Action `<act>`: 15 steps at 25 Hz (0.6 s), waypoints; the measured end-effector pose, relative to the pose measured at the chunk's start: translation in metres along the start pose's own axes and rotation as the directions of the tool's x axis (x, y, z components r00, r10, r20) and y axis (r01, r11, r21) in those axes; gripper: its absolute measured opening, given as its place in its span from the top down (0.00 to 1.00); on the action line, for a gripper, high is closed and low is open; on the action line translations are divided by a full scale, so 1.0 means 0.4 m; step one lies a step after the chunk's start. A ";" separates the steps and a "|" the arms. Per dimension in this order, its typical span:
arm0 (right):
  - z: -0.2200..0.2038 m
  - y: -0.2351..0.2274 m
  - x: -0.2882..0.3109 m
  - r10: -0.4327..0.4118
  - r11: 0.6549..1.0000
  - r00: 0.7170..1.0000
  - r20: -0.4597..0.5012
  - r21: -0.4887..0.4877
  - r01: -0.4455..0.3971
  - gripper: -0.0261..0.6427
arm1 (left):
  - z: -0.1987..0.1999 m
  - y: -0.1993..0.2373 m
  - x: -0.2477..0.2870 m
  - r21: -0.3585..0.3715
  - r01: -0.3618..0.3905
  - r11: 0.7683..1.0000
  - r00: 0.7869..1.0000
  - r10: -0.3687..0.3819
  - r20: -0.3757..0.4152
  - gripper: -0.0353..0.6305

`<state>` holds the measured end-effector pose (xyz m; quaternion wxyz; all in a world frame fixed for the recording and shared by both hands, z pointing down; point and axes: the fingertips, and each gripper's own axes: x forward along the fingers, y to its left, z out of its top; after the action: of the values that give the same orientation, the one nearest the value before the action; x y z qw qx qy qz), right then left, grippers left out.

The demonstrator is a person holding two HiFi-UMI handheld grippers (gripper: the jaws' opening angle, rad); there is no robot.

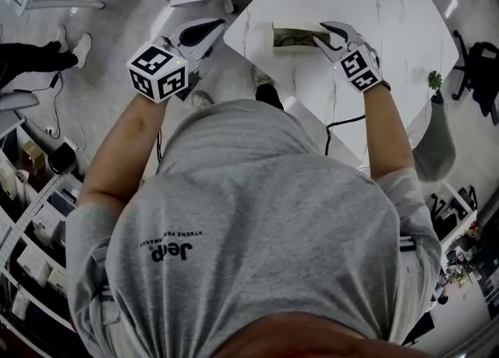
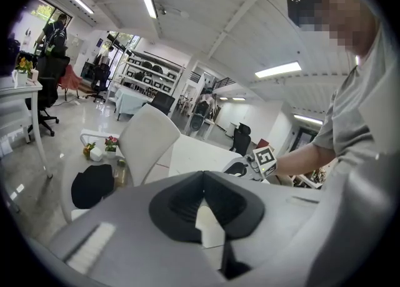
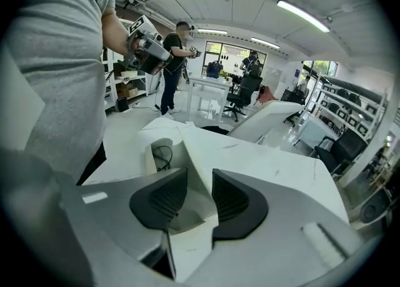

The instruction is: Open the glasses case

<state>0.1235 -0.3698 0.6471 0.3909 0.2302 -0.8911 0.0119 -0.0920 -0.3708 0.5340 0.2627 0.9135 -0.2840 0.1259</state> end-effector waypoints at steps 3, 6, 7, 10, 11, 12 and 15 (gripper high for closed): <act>-0.009 -0.033 0.009 -0.054 0.999 0.999 -0.010 -0.009 0.054 0.85 | -0.003 0.005 -0.005 -0.003 -0.009 1.000 1.000 0.009 0.001 0.89; -0.030 -0.050 0.027 -0.076 0.997 0.997 -0.031 -0.018 0.076 0.85 | -0.004 0.005 -0.011 -0.003 -0.012 1.000 1.000 0.012 0.003 0.89; -0.027 -0.056 0.031 -0.081 0.996 0.996 -0.033 -0.024 0.081 0.85 | -0.005 0.005 -0.013 -0.003 -0.013 1.000 1.000 0.013 0.004 0.89; -0.015 -0.073 0.039 -0.097 0.995 0.995 -0.038 -0.036 0.096 0.85 | -0.006 0.007 -0.020 -0.005 -0.018 1.000 1.000 0.018 0.005 0.89; -0.018 -0.078 0.043 -0.102 0.994 0.994 -0.042 -0.036 0.101 0.85 | -0.006 0.008 -0.021 -0.005 -0.020 1.000 1.000 0.020 0.005 0.89; -0.019 -0.082 0.048 -0.107 0.994 0.993 -0.046 -0.035 0.105 0.85 | -0.007 0.008 -0.023 -0.006 -0.022 1.000 1.000 0.022 0.005 0.89; -0.023 -0.094 0.058 -0.123 0.992 0.991 -0.057 -0.032 0.121 0.85 | -0.010 0.006 -0.026 -0.010 -0.026 1.000 1.000 0.026 0.008 0.89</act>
<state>0.1321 -0.4110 0.6638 0.4200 0.2783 -0.8636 -0.0181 -0.1021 -0.3658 0.5344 0.2645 0.9089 -0.2975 0.1242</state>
